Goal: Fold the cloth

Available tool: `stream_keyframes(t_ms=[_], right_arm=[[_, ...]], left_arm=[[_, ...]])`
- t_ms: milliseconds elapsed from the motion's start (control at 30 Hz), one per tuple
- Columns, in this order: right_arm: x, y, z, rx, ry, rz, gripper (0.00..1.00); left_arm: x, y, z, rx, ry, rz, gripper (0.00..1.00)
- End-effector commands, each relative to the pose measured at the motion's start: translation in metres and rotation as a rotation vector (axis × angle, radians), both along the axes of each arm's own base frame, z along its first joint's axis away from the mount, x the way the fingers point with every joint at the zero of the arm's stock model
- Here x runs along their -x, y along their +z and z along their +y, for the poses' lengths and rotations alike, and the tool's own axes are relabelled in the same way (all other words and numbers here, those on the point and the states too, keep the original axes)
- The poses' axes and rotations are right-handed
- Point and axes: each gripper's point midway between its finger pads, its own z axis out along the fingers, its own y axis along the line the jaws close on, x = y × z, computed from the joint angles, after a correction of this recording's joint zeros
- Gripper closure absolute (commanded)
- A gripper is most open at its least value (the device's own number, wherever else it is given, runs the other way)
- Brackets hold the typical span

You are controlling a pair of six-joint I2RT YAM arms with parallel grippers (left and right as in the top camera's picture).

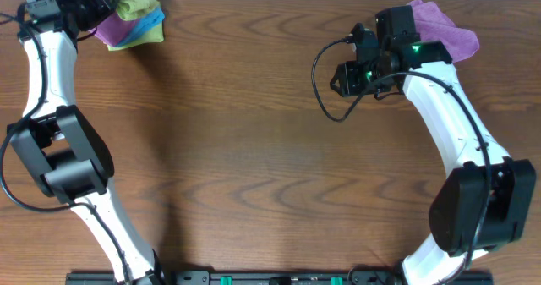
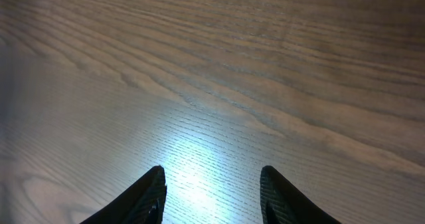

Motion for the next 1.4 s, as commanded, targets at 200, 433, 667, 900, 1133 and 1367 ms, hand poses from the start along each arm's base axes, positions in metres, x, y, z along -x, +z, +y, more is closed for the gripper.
stream_keyframes(t_ms=[200,433,667,900,1133,1367], right_arm=[[0.002,0.000,0.003,0.001,0.007,0.000,0.53],[0.001,0.000,0.003,0.003,0.009,-0.005,0.53],[-0.001,0.001,0.003,0.002,0.009,-0.016,0.53],[-0.001,0.001,0.003,0.001,0.008,-0.015,0.53],[-0.001,0.001,0.003,0.001,0.008,-0.015,0.53],[-0.001,0.001,0.003,0.001,0.008,-0.015,0.53]], left_arm=[[-0.016,0.022,0.000,0.104,-0.030,-0.112,0.94],[-0.026,0.030,0.017,0.112,0.060,-0.148,0.94],[-0.033,-0.008,0.018,0.173,0.076,-0.084,0.95],[-0.044,0.016,0.015,0.253,0.054,-0.192,0.94],[-0.050,0.051,0.016,0.329,0.053,-0.302,0.94],[-0.053,0.010,0.020,0.343,0.084,-0.214,0.95]])
